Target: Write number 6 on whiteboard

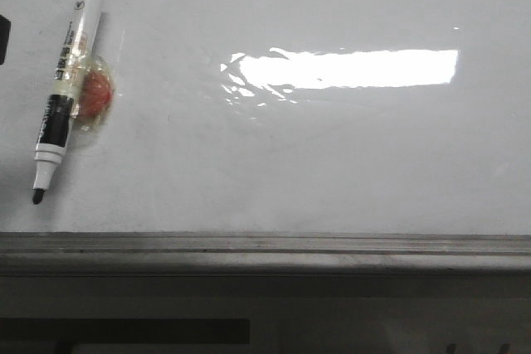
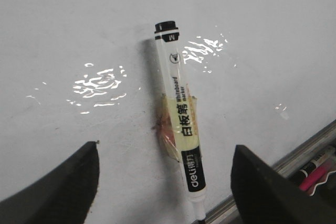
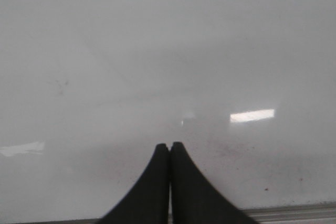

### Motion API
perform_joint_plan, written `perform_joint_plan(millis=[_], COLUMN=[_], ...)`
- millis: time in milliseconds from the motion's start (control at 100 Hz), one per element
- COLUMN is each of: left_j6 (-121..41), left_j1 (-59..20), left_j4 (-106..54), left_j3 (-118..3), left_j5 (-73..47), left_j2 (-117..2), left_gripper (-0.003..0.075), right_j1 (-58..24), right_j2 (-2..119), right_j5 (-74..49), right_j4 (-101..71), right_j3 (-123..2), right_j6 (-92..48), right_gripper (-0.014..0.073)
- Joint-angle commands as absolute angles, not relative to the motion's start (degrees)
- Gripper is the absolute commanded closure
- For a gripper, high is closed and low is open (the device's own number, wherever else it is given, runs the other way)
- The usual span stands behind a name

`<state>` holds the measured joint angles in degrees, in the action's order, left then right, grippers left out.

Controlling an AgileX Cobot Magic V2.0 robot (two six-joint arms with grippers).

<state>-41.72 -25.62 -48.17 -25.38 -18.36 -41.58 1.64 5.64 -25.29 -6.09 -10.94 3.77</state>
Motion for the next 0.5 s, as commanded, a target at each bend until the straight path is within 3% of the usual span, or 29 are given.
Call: perform_joint_plan(millis=[0,80,270,490], left_j6=[-41.68,-37.61,-6.41,-3.74], left_j1=[-26.66,-29.43,-41.13,-45.48], left_j4=[-49.19,-42.16,-15.37,-14.07], left_j3=[-27.0,-26.89,-24.08,-21.03], left_j5=[-15.9,-14.53,-2.78,0.8], left_j2=[-41.71,-41.71,-41.71,-44.54], left_gripper=[0.0225,0.0225,0.0225,0.0225], right_j1=[1.56,1.56,1.56,1.56], right_j2=[6.83,6.83,6.83,6.83], right_j5=[-20.84,-20.92,-20.97,-20.97], right_j4=[-6.16,-6.16,-6.16,-6.16], right_j3=[-13.01,-13.01,-13.01,-13.01], right_j6=[3.38,3.38,3.38,3.38], right_gripper=[0.0665,0.0665,0.0665,0.0665])
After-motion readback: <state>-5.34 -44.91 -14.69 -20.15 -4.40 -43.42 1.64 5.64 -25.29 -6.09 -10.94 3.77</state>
